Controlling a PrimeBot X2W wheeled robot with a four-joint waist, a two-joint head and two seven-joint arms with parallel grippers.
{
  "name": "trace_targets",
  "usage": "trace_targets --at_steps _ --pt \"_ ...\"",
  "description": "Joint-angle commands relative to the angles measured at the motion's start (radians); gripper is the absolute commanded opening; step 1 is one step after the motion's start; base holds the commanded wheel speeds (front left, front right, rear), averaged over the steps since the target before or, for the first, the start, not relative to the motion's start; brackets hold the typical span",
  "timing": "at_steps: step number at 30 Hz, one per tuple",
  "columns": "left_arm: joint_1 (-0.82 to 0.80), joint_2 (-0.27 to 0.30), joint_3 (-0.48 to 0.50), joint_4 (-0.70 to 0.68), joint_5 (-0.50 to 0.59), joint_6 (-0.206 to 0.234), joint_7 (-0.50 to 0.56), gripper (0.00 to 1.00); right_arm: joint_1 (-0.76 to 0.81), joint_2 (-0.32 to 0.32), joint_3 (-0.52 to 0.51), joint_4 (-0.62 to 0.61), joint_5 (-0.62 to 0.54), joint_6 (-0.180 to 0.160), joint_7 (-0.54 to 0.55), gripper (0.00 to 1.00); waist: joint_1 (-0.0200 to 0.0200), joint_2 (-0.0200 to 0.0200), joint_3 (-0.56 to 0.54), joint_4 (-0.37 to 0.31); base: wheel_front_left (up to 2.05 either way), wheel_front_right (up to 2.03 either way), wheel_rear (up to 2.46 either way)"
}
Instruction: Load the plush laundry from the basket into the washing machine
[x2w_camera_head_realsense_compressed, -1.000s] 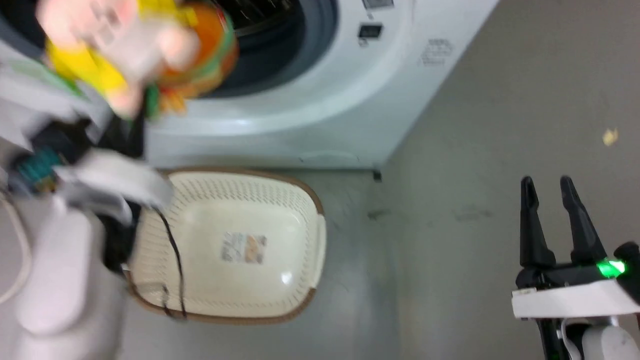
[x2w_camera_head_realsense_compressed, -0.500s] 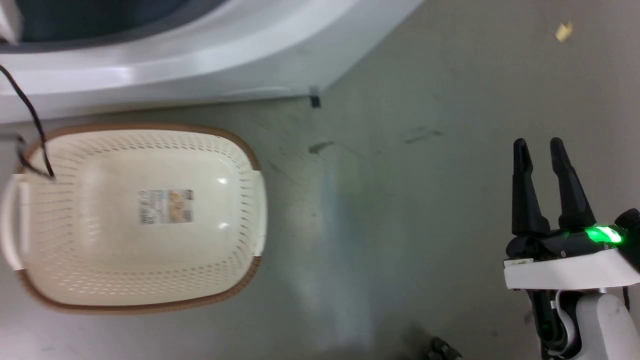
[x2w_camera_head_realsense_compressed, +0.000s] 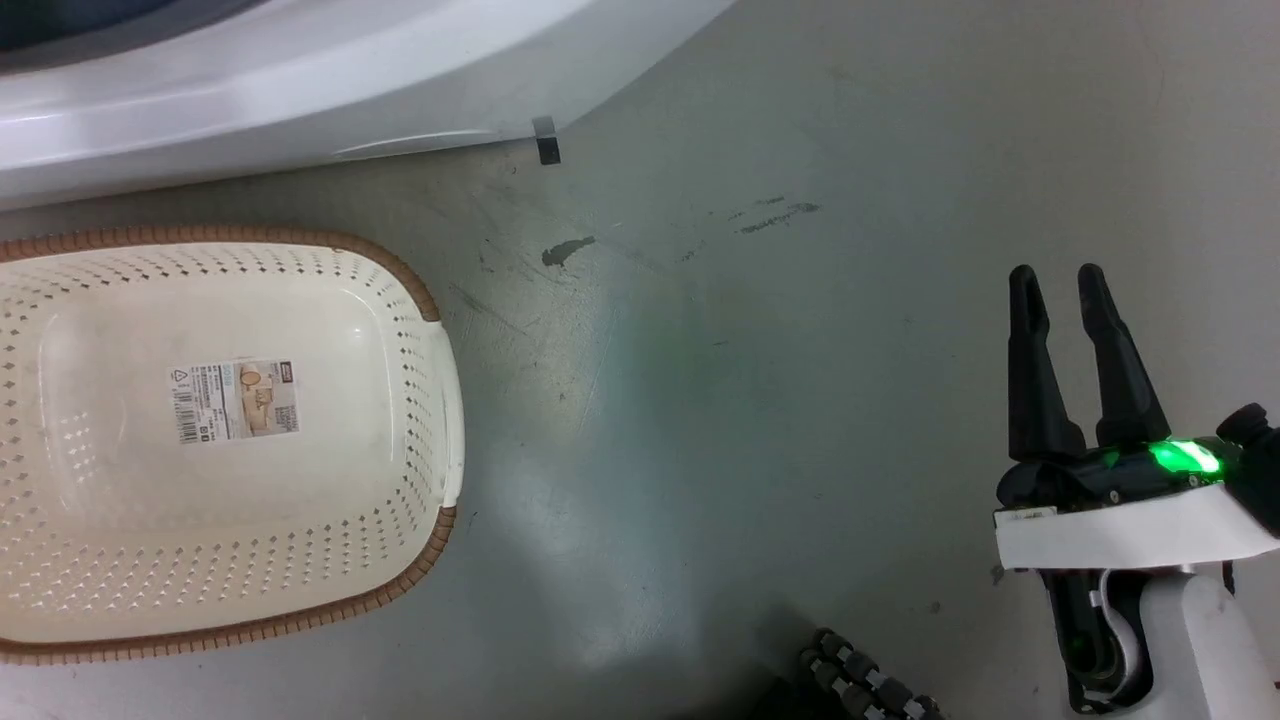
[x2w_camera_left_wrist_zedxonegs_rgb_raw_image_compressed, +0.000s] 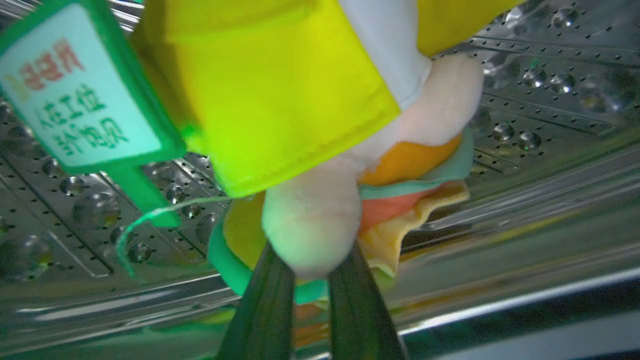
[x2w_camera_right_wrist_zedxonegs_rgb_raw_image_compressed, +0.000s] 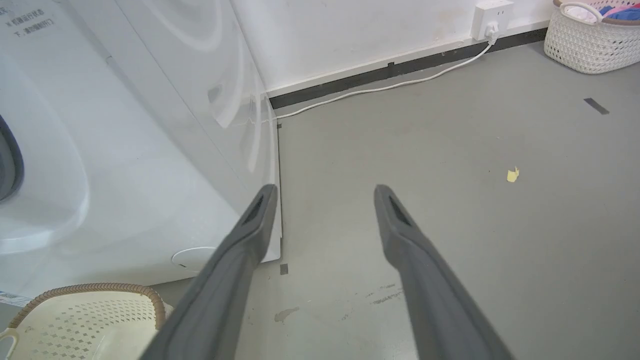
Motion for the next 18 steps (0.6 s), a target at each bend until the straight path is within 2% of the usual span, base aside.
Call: trace_targets --at_steps 1,4,6,13,18 --pt "-0.013 0.004 -0.008 0.009 -0.006 -0.003 0.007 0.00 -0.022 0.000 0.001 0.004 0.005 -0.001 -0.004 1.00 -0.0001 -0.0001 0.000 0.002 0.00 0.00 0.00" --pt "-0.018 -0.001 -0.027 0.033 -0.035 -0.003 0.008 0.00 -0.027 0.000 -0.001 0.007 0.004 -0.001 -0.004 1.00 -0.0001 -0.0001 -0.006 0.007 0.00 0.00 0.00" --pt "-0.015 -0.005 -0.039 0.047 -0.051 -0.003 -0.004 1.00 -0.028 0.000 -0.006 0.008 -0.001 -0.001 -0.004 1.00 -0.0001 -0.0001 -0.014 0.014 0.00 0.00 0.00" --pt "0.061 -0.049 -0.073 0.099 -0.107 -0.003 -0.128 1.00 -0.017 0.000 -0.048 0.007 -0.050 -0.001 -0.004 1.00 -0.0001 -0.0001 -0.104 0.068 0.00 0.00 0.00" --pt "0.168 -0.123 -0.067 0.116 -0.198 -0.003 -0.288 1.00 0.004 0.000 -0.093 0.001 -0.110 -0.001 -0.004 1.00 -0.0001 -0.0001 -0.225 0.137 0.00 0.00 0.00"
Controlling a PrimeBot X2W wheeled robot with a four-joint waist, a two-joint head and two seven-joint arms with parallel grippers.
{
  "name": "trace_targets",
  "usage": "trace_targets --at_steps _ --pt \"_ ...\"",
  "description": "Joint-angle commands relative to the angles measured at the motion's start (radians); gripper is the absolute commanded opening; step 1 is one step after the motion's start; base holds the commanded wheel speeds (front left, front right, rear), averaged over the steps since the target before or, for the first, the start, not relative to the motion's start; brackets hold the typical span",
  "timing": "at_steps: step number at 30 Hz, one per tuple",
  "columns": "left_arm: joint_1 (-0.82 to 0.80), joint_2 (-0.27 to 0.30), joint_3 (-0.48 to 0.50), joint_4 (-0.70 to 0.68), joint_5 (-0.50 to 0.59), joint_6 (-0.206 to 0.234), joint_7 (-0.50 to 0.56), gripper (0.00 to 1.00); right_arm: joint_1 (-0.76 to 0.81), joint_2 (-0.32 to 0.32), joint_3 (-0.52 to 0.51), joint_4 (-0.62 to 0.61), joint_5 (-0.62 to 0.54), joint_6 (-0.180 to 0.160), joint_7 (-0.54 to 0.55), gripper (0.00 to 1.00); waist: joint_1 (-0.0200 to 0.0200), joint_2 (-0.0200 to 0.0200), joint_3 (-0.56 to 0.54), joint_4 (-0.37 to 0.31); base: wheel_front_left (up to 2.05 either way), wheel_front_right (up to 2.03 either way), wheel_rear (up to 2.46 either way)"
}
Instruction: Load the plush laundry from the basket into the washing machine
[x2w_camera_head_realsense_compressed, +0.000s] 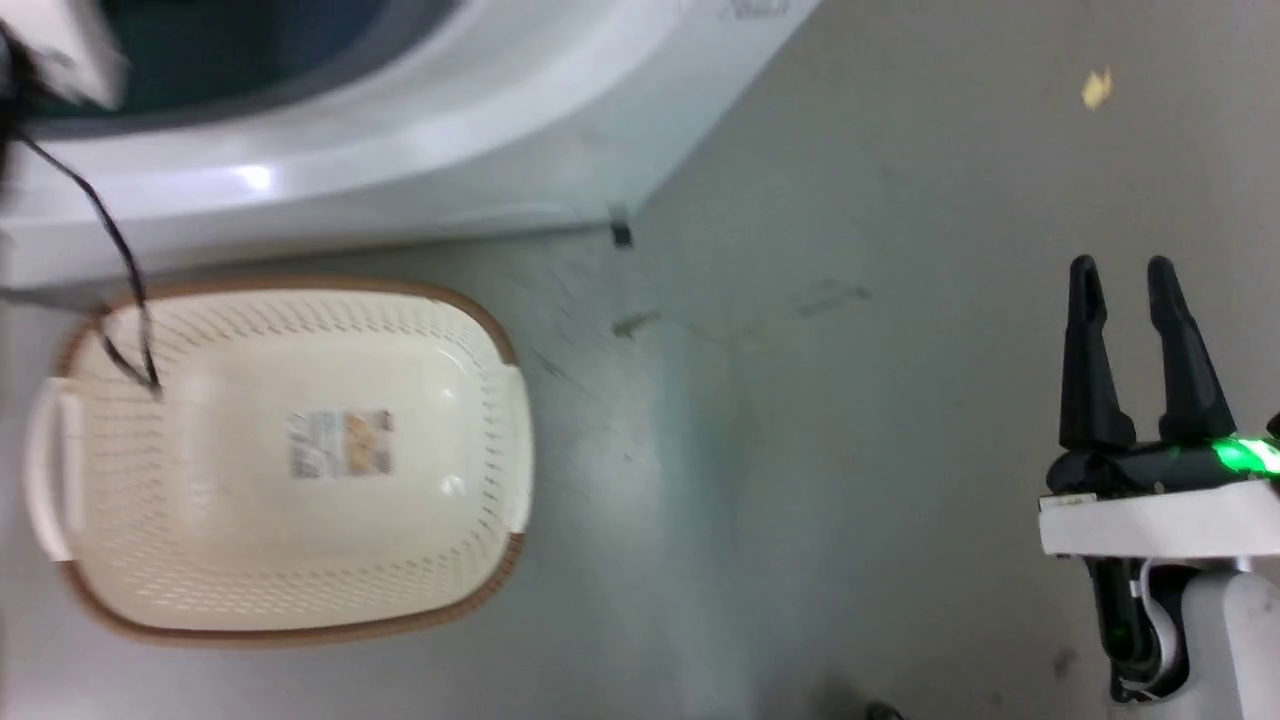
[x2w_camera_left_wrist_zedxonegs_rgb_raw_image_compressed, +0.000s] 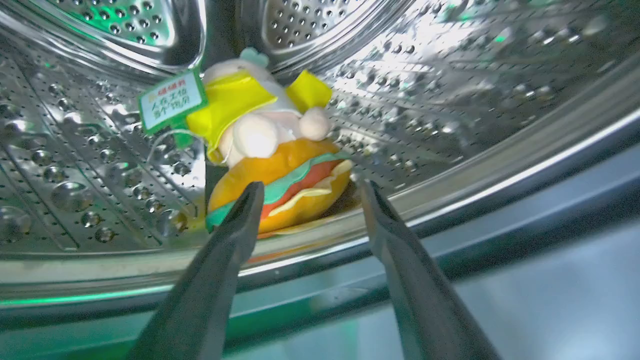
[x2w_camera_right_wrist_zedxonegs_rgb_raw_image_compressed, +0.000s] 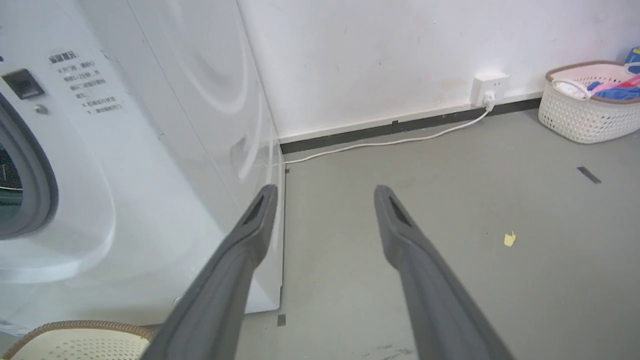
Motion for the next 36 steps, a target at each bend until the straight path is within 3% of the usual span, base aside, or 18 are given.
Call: trace_targets --at_steps 1,10,15,23,28,36 --pt "0.037 -0.017 -0.001 -0.001 -0.015 -0.003 -0.034 1.00 0.015 0.000 -0.009 -0.006 -0.018 -0.001 -0.004 1.00 0.0000 0.0000 -0.096 0.071 0.00 0.00 0.00" --pt "0.345 -0.118 -0.036 -0.068 -0.074 0.010 -0.318 1.00 0.104 0.000 -0.064 0.005 -0.113 -0.001 -0.004 1.00 0.0000 0.0000 -0.339 0.209 0.00 0.00 0.00" --pt "0.549 -0.170 -0.016 -0.155 -0.091 0.078 -0.436 1.00 0.153 0.000 -0.073 0.013 -0.140 -0.001 -0.004 1.00 0.0000 0.0000 -0.452 0.265 0.00 0.00 0.00" --pt "0.899 -0.245 0.090 -0.474 -0.060 0.219 -0.464 1.00 0.232 0.000 -0.084 0.022 -0.151 -0.001 -0.004 1.00 0.0000 0.0000 -0.563 0.336 0.00 0.00 0.00" --pt "1.098 -0.298 0.120 -0.601 0.016 0.233 -0.464 1.00 0.283 0.000 -0.078 0.029 -0.144 -0.001 -0.004 1.00 0.0000 0.0000 -0.618 0.365 0.00 0.00 0.00" --pt "1.231 -0.344 0.117 -0.627 0.142 0.219 -0.464 1.00 0.338 0.000 -0.039 0.037 -0.164 -0.001 -0.004 1.00 0.0000 0.0000 -0.645 0.372 0.00 0.00 0.00"
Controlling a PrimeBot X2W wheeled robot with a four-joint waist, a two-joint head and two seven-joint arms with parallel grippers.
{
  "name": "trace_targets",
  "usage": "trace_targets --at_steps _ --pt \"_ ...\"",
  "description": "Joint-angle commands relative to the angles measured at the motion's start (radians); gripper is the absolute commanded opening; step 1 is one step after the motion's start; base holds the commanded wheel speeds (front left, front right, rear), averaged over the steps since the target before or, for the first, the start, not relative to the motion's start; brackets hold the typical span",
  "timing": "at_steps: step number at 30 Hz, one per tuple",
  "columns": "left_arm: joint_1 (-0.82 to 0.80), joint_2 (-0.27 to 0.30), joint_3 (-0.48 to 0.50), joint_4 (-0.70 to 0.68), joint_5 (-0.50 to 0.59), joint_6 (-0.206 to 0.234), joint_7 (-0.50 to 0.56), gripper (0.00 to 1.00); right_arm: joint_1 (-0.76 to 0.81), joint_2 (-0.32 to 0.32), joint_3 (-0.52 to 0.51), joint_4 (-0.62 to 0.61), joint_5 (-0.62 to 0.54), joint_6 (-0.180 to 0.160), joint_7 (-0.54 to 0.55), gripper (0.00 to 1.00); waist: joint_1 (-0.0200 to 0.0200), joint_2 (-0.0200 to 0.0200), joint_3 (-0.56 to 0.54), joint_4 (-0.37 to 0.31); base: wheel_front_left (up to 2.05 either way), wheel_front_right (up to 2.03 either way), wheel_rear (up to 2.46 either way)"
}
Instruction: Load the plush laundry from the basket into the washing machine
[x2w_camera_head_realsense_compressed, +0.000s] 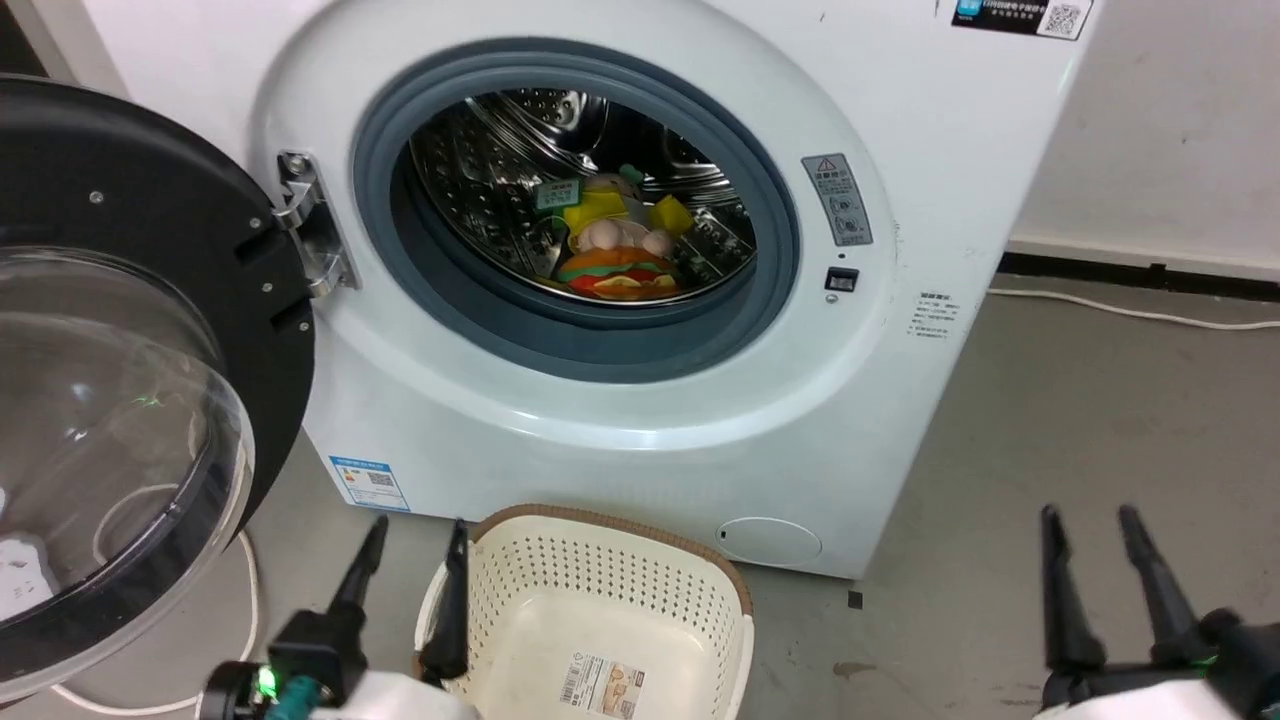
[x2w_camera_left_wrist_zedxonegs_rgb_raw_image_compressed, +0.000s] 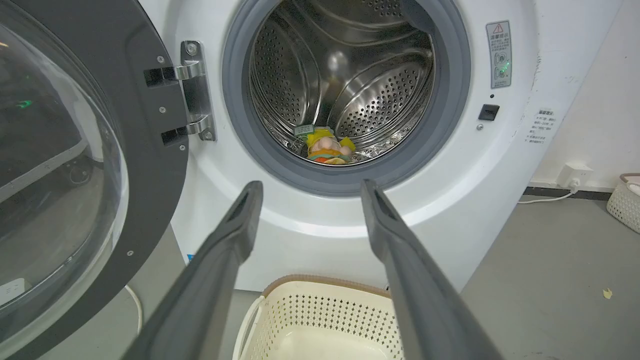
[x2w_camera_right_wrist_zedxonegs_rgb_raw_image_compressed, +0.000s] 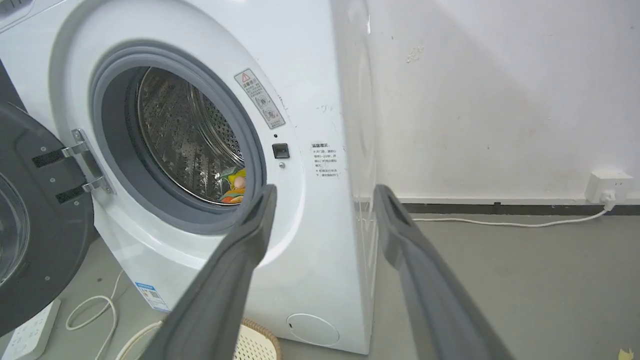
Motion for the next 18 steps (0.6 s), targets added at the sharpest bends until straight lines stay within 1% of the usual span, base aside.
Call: trace_targets --at_steps 1,5,8,11,18 --pt "0.017 -0.008 0.000 0.000 0.025 -0.003 -0.005 1.00 0.025 0.000 0.012 0.003 -0.038 -0.001 -0.004 1.00 0.0002 0.0000 -0.001 0.000 0.00 0.00 0.00" --pt "0.032 -0.028 0.012 0.000 0.060 -0.015 -0.005 1.00 0.046 0.000 0.030 0.006 -0.073 -0.001 -0.004 1.00 0.0002 0.0000 -0.002 0.001 0.00 0.00 0.00" --pt "0.035 -0.033 0.021 0.004 0.085 -0.031 -0.005 1.00 0.052 0.000 0.035 0.009 -0.069 -0.001 -0.004 1.00 0.0002 0.0000 -0.002 -0.001 0.00 0.00 0.00" --pt "0.037 -0.034 0.027 0.004 0.122 -0.036 -0.005 1.00 0.051 0.000 0.033 0.012 -0.067 -0.001 -0.004 1.00 0.0002 0.0000 -0.002 -0.002 0.00 0.00 0.00" --pt "0.037 -0.057 0.047 0.003 0.156 -0.054 -0.005 1.00 0.049 0.000 0.022 0.013 -0.082 -0.001 -0.004 1.00 0.0002 0.0000 -0.004 -0.001 0.00 0.00 0.00"
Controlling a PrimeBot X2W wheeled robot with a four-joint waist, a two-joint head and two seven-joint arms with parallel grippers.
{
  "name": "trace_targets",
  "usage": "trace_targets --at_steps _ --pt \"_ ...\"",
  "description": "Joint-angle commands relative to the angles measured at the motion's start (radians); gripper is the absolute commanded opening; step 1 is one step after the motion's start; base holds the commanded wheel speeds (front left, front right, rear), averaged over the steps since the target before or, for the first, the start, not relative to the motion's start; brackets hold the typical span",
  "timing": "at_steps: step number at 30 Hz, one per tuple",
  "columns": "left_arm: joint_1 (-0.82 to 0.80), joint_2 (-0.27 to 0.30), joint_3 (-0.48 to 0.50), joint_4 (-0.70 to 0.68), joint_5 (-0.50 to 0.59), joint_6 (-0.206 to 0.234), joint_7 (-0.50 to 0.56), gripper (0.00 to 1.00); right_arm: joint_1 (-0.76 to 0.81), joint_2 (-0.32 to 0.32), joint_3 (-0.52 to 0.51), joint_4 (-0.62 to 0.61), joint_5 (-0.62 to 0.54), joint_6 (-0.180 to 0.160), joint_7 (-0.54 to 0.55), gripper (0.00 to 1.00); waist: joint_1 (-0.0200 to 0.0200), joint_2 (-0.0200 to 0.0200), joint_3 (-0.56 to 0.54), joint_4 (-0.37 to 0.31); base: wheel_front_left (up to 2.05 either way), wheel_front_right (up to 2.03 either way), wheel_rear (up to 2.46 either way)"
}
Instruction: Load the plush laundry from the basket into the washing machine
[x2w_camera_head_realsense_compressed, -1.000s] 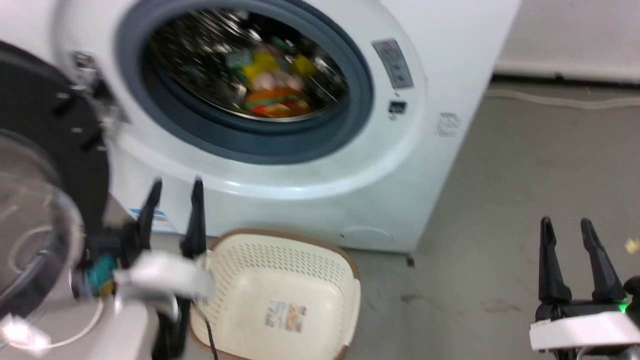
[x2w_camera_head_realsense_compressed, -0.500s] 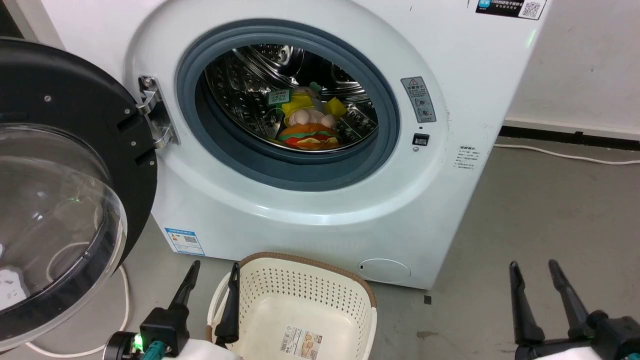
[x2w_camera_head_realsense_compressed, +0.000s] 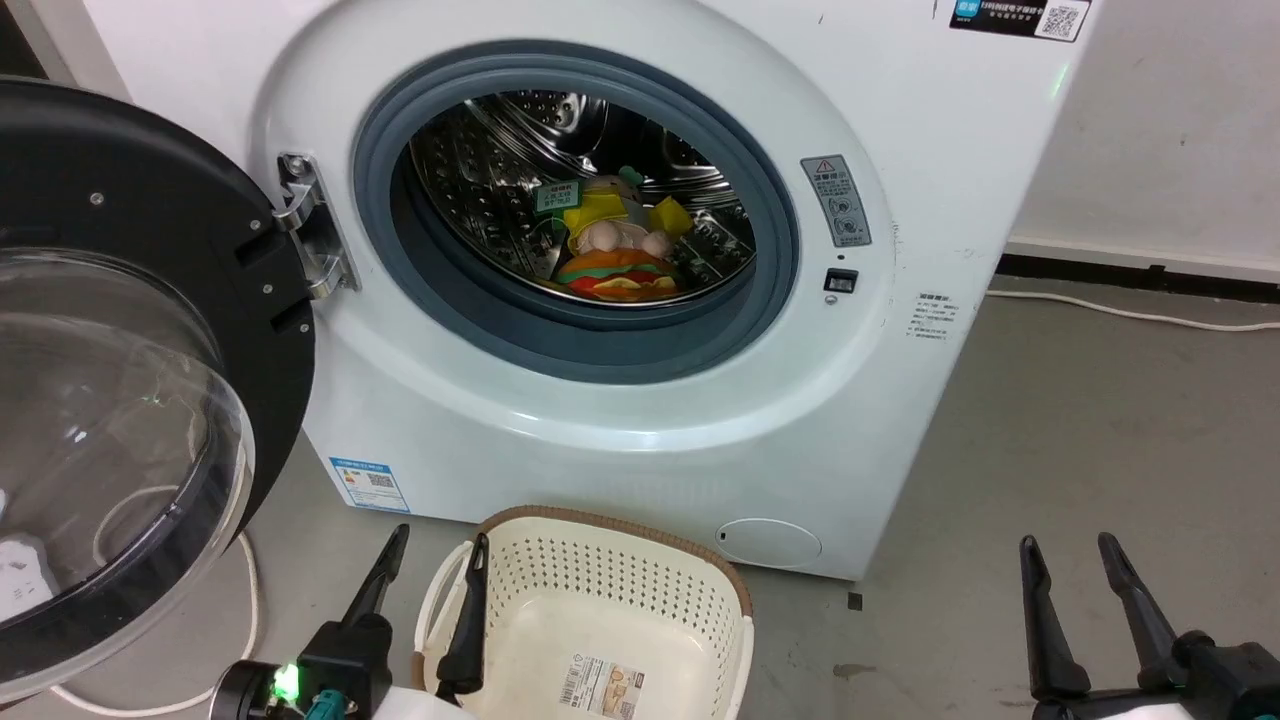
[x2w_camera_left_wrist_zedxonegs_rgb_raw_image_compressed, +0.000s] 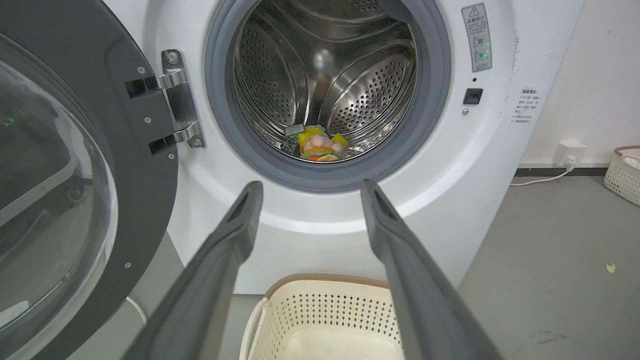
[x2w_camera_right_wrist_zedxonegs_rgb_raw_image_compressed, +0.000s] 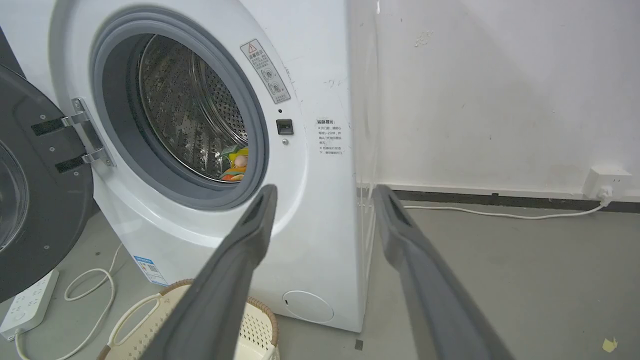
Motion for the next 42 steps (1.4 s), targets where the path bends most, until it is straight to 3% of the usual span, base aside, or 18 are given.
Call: trace_targets --at_steps 1,2,3,42 --pt "0.007 -0.007 0.006 -0.003 0.007 -0.006 -0.005 1.00 0.008 0.000 -0.002 0.002 -0.008 -0.001 -0.004 1.00 0.0000 0.0000 0.000 0.001 0.00 0.00 0.00" --pt "0.006 -0.017 0.014 -0.015 0.005 -0.021 -0.005 1.00 0.009 0.000 -0.004 0.005 -0.004 -0.001 -0.004 1.00 0.0000 0.0000 -0.001 0.004 0.00 0.00 0.00" --pt "0.000 -0.015 0.013 -0.013 0.003 -0.020 0.000 0.00 0.000 0.000 -0.003 0.002 0.001 0.000 0.000 0.00 0.0000 0.0000 -0.001 0.003 0.00 0.00 0.00" --pt "-0.005 -0.045 0.066 -0.043 0.044 -0.028 0.072 0.00 -0.032 0.000 0.014 -0.005 -0.043 0.000 0.072 0.00 0.0000 0.0000 0.000 -0.010 0.00 0.00 0.00"
